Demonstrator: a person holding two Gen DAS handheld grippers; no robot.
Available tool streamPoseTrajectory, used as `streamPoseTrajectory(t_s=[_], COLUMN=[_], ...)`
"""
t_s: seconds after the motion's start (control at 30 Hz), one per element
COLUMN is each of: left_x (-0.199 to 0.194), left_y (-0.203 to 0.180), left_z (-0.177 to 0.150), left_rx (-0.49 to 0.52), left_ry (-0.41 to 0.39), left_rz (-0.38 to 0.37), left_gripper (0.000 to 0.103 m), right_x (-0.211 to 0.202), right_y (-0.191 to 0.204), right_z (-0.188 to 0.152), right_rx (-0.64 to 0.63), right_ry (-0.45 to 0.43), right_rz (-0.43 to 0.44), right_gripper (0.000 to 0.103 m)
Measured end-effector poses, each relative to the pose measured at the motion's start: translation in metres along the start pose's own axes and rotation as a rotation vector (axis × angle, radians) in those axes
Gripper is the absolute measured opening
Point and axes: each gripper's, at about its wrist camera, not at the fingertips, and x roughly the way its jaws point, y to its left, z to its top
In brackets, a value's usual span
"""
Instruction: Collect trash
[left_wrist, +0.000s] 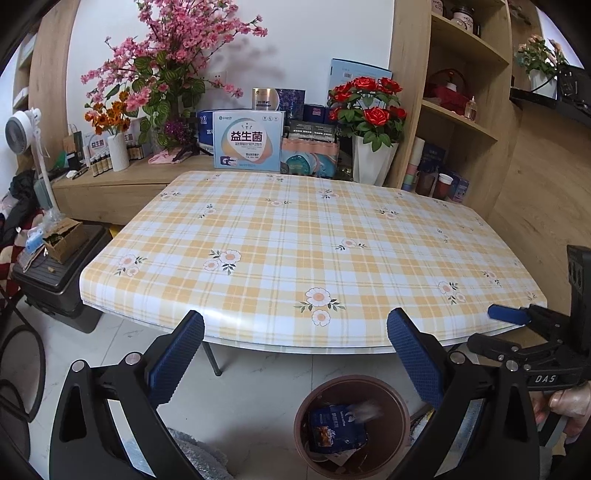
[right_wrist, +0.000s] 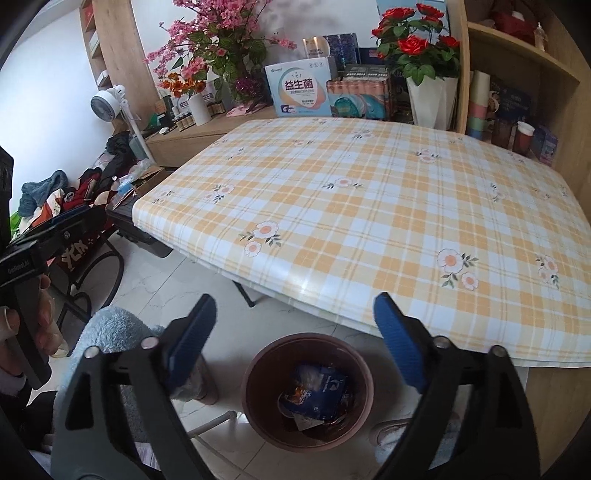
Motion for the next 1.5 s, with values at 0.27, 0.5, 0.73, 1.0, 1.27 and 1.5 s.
streamPoseTrajectory(t_s=[0.27,0.5,0.73,1.0,1.27,1.5], left_x=[-0.007,-0.025,-0.055,-0.086,-0.098,-0.101], left_y=[-0.011,-0.033,-0.051,-0.071,-0.086,-0.087], left_z=[0.011,0.047,0.09,0.115,0.113,0.114], left_rx=[0.055,0.152,0.193,0.211,0.245,0.24], left_ry=[-0.026,-0.093,-0.195,-0.279,-0.303,-0.31], left_rz=[-0.015,0.011,-0.006,-0.015,0.002,0.01], left_gripper=[0.097,0.097,0.097,0.097,0.097,0.097], right_x=[-0.021,-0.06,-0.108,-0.148,-0.16,-0.164], right_y=[-0.011,-0.013,-0.019,-0.022,-0.021,-0.02], right_z=[0.02,0.056,0.085,0.097,0.093,0.093], right_rx=[-0.001,-0.044,-0.037,0.012,0.019,0.017], right_ry=[-0.053,-0.123,-0.221,-0.307,-0.322,-0.33], right_rz=[-0.098,-0.205,-0.27,-0.272,-0.281,-0.285], right_gripper=[0.097,0.097,0.097,0.097,0.097,0.097])
